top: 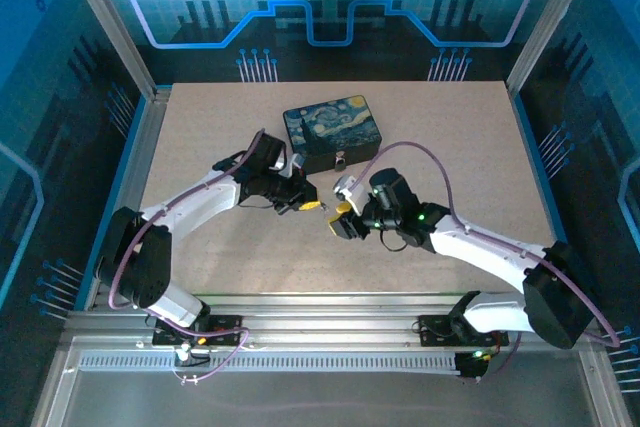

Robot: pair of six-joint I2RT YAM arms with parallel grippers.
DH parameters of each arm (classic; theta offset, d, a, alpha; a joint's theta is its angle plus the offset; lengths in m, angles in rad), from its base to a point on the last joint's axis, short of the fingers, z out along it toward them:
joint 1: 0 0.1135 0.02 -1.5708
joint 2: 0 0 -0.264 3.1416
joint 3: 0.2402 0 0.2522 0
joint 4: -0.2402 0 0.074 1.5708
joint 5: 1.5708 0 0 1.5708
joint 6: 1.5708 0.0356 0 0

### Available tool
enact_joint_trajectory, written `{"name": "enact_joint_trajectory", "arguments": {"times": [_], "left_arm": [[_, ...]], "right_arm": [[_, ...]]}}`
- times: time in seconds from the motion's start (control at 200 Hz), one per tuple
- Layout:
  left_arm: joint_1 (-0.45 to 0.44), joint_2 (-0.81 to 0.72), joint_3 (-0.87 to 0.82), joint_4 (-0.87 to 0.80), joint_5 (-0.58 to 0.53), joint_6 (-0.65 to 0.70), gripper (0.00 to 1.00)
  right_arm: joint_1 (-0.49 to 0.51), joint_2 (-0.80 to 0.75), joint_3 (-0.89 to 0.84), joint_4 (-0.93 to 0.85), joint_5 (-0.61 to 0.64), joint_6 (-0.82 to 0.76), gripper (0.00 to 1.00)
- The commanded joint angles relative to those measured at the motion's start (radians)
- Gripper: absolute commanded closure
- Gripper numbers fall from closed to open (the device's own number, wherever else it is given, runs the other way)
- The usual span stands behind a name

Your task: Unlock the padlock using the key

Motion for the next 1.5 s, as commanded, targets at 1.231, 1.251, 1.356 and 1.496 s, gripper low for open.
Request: {"name": "enact_joint_trajectory", "arguments": {"times": [1.231, 1.251, 1.356, 1.496], "left_arm": [[0.010, 0.001, -0.024, 0.026, 0.125, -0.241, 1.00], [0.009, 0.000, -0.028, 0.033, 0.125, -0.245, 1.00], [0.009, -0.005, -0.044, 0.063, 0.137, -0.266, 1.00], [0.010, -0.007, -0.045, 0.063, 0.147, -0.268, 1.00]], "right_arm": [[0.078, 0.104, -0.076, 0.401, 0.325, -0.314, 0.86], [0.078, 0.104, -0.077, 0.401, 0.328, -0.313, 0.86], [0.077, 0.103, -0.084, 0.411, 0.348, -0.312, 0.85], [0.074, 0.112, -0.087, 0.417, 0.377, -0.312, 0.77]]}}
